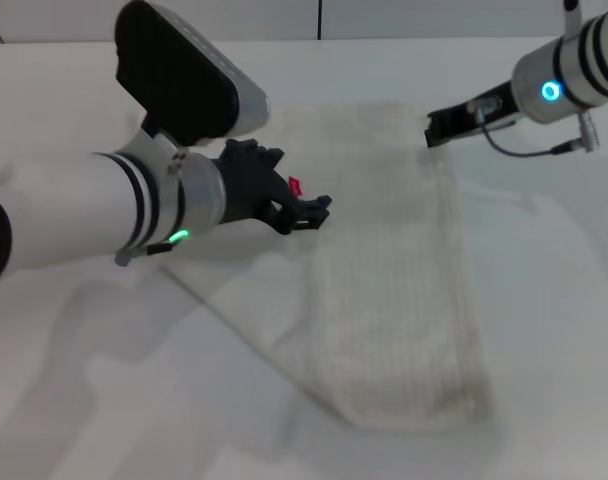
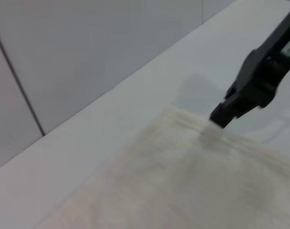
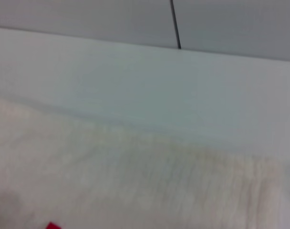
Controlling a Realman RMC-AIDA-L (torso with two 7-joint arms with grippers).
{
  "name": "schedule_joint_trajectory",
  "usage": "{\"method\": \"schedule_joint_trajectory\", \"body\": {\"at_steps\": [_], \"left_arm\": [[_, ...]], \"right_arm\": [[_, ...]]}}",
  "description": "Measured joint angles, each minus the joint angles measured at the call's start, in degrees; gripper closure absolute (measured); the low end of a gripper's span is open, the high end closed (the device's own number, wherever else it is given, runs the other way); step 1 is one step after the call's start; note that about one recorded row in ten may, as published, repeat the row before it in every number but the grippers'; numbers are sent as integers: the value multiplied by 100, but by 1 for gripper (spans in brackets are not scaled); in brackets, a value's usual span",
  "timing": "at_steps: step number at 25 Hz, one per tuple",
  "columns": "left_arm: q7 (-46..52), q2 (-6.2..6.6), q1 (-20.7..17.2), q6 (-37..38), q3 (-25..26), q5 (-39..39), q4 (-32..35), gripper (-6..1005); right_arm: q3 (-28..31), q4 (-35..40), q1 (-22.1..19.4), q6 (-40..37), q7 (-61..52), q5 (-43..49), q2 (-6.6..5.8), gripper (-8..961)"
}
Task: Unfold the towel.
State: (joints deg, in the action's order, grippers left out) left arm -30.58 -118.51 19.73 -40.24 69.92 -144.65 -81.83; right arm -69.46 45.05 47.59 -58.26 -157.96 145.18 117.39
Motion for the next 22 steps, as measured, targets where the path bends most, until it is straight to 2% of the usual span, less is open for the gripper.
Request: {"method": "schedule_joint_trajectory", "body": {"at_steps": [6,18,19,21,22], "left_arm": [[12,-3,14,205,-186,10,133,295],[6,-14,146,574,-290,283,480,313],[11,-14,295,814,-357,387,800,315],[11,-14,295,814,-357,387,800,318],[29,-18,433,955,-406,438,1064,319]], "right_arm": [[4,-521,198,169,39,89,-8,953],[7,-777,319,311,46,133,12,954],[6,-783,338,311,46,140,17,954],[5,-788,344,311,47,149,21,954],[5,-788,344,311,47,149,21,954]]}}
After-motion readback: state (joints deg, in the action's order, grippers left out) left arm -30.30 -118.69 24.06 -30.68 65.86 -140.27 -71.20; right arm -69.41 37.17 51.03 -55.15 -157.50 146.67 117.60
